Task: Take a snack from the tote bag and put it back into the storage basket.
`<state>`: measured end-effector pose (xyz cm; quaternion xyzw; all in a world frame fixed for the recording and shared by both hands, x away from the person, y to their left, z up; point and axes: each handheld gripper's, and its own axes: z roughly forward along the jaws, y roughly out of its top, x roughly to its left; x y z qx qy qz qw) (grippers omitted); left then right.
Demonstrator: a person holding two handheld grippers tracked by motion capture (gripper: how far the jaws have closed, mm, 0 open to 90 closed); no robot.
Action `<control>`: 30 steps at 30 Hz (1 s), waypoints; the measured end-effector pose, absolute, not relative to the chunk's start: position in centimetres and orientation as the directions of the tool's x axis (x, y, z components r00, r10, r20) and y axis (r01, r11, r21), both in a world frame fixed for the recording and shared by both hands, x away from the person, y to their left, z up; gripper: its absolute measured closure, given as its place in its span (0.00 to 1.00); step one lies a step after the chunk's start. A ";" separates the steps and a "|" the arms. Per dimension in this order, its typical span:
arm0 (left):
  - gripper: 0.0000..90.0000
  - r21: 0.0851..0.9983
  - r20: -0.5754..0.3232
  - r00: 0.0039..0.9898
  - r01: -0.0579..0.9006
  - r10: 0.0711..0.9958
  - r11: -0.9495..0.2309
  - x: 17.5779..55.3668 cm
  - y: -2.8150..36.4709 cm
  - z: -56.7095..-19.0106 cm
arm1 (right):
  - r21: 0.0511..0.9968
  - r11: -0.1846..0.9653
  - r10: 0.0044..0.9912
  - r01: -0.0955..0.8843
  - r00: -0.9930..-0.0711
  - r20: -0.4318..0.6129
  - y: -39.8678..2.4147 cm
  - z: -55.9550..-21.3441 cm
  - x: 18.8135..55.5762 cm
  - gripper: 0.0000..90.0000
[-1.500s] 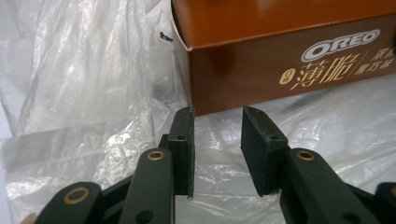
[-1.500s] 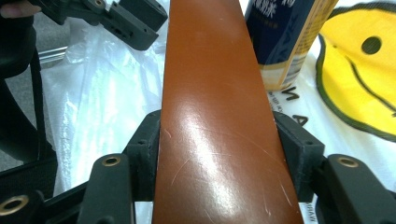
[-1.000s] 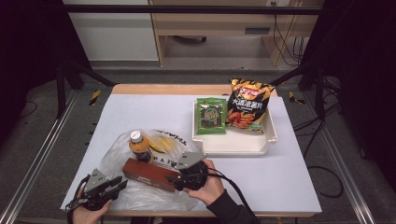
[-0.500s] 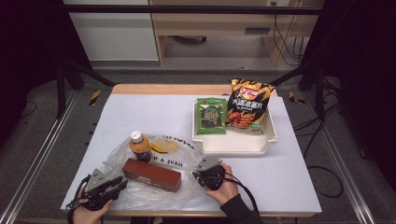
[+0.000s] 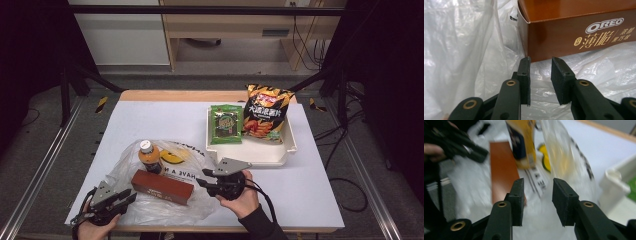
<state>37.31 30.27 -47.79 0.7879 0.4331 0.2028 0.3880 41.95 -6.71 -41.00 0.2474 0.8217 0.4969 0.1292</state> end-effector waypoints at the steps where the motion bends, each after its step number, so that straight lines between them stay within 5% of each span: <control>1: 0.77 0.787 -0.017 0.543 0.525 0.840 -0.323 37.3 30.3 -47.8 | 0.885 0.382 0.527 0.267 -0.849 0.029 -6.3 -40.4 41.9 0.67; 8: 0.77 0.791 -0.019 0.542 0.522 0.840 -0.319 37.3 30.3 -47.8 | 0.888 0.391 0.458 0.243 -0.888 0.042 -2.0 -38.5 41.5 0.60; 19: 0.77 0.791 -0.017 0.544 0.521 0.839 -0.322 37.3 30.4 -47.7 | 0.804 0.522 0.452 0.284 -0.892 0.021 2.6 -42.7 42.5 0.42; 30: 0.77 0.791 -0.020 0.544 0.521 0.839 -0.320 37.3 30.4 -47.8 | 0.747 0.580 0.455 0.325 -0.890 0.033 3.1 -45.3 43.6 0.37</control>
